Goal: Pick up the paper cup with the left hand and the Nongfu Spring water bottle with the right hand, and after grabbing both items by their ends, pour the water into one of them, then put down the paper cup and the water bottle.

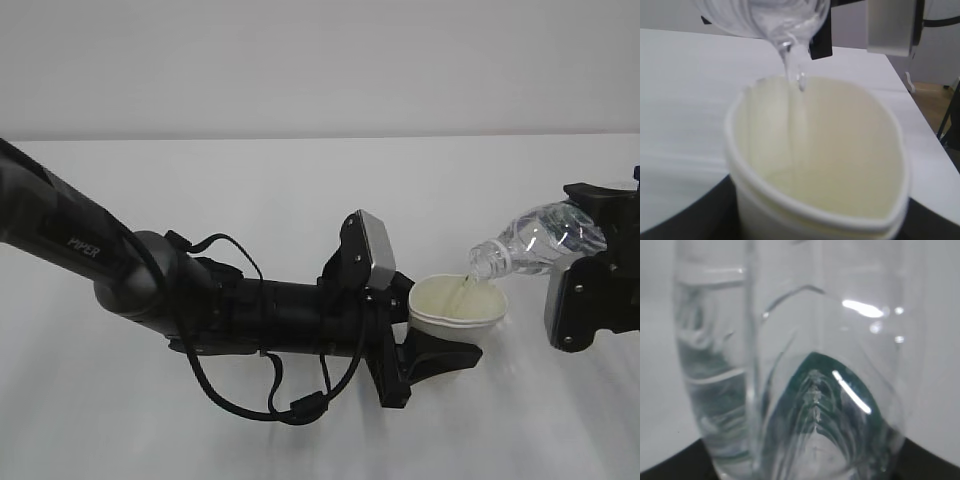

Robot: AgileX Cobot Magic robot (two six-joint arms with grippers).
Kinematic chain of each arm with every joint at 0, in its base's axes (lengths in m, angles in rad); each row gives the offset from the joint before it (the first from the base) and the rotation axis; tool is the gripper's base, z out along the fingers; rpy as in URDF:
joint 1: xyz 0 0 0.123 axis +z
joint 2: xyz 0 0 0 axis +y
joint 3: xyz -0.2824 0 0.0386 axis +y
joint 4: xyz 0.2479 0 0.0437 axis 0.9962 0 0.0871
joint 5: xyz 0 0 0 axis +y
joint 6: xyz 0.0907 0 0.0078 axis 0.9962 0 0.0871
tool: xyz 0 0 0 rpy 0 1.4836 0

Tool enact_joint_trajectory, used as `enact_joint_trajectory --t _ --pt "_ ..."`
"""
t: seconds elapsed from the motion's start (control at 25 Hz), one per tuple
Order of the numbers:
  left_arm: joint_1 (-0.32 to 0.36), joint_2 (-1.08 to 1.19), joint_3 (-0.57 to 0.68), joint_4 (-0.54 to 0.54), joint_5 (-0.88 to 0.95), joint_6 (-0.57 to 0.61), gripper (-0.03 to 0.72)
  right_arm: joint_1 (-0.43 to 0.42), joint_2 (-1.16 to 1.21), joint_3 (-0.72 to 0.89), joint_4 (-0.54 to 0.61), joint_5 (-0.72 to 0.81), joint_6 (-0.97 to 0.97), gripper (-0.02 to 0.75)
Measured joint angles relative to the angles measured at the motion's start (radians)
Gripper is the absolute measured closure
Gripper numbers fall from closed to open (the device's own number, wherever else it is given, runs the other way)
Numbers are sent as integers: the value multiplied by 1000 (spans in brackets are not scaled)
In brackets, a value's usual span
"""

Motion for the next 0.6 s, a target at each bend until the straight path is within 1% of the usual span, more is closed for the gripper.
enact_joint_trajectory --t 0.6 --pt "0 0 0 0 0 0 274 0 0 -2 4 0 -13 343"
